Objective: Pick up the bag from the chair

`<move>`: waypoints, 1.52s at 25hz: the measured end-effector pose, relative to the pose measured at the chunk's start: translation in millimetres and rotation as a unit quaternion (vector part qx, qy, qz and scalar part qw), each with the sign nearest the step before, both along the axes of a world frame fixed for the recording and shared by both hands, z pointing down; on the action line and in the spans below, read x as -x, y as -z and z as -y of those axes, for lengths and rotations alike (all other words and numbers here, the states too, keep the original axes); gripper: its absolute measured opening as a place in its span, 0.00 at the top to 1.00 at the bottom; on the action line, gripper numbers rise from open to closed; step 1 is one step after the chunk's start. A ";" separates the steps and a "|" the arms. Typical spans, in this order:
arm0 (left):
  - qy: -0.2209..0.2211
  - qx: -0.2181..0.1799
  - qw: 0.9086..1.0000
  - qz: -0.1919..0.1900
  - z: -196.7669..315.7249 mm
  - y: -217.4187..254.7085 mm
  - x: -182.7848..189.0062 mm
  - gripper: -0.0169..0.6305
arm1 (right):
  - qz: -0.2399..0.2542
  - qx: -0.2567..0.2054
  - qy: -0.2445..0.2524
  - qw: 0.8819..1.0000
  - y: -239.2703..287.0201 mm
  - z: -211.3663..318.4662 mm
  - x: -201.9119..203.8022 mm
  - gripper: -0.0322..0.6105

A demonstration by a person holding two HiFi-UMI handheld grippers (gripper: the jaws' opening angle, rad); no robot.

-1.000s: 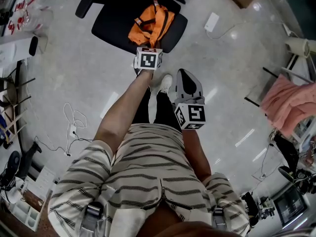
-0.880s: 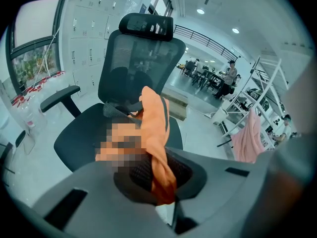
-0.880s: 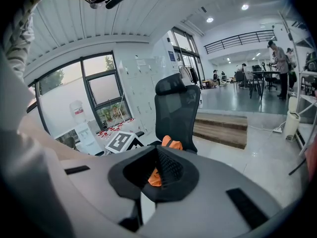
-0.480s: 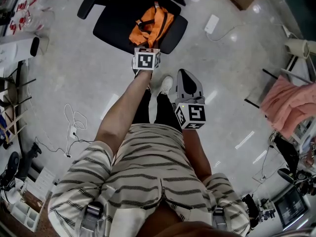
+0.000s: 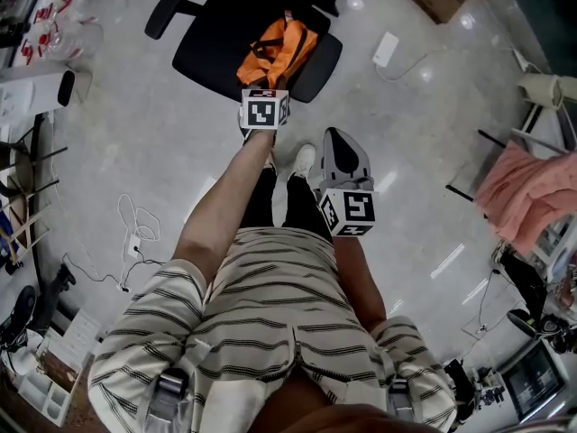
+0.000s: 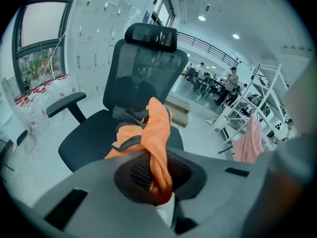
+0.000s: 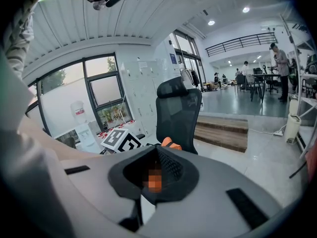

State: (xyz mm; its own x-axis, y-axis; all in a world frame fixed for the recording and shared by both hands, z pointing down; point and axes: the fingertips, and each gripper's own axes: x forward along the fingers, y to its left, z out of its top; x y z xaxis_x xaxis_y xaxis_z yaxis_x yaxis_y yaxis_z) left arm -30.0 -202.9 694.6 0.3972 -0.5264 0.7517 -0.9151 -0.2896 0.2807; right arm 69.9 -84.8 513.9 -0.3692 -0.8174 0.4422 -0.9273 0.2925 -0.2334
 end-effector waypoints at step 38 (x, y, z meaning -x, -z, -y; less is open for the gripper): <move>0.026 -0.059 0.998 -0.020 26.4 70.8 17.5 0.93 | -0.012 -0.041 0.005 0.999 32.4 3.7 -1.9 0.92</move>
